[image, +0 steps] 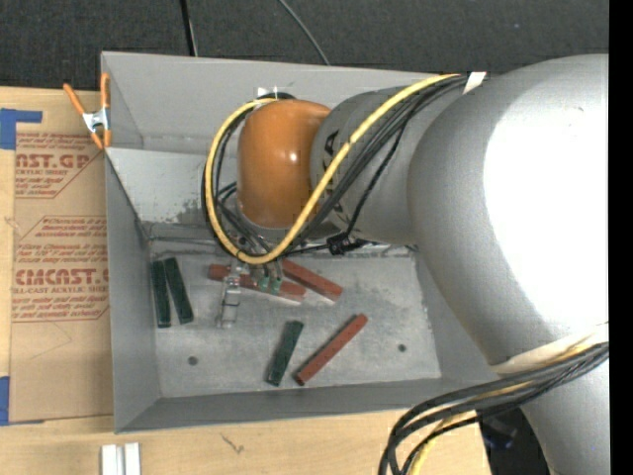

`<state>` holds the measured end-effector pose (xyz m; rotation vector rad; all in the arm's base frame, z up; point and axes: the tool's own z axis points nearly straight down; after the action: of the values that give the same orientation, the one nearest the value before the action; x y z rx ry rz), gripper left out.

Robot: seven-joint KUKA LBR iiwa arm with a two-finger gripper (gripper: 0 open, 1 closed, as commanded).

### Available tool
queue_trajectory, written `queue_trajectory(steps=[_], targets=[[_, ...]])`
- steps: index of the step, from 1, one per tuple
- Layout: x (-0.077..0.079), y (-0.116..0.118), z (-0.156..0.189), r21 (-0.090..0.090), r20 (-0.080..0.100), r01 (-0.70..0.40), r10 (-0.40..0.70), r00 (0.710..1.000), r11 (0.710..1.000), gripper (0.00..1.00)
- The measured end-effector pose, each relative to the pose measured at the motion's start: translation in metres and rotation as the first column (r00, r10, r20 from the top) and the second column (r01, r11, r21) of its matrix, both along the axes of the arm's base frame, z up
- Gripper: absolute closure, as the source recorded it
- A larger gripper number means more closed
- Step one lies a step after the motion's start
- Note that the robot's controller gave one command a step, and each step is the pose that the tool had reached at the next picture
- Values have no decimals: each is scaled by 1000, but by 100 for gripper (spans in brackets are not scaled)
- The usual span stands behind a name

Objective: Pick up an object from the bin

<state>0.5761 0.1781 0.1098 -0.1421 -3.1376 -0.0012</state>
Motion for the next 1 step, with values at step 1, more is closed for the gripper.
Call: queue_trajectory(steps=[1], targets=[[0, 0, 1, 0, 1, -1, 1, 1000, 1000, 0]])
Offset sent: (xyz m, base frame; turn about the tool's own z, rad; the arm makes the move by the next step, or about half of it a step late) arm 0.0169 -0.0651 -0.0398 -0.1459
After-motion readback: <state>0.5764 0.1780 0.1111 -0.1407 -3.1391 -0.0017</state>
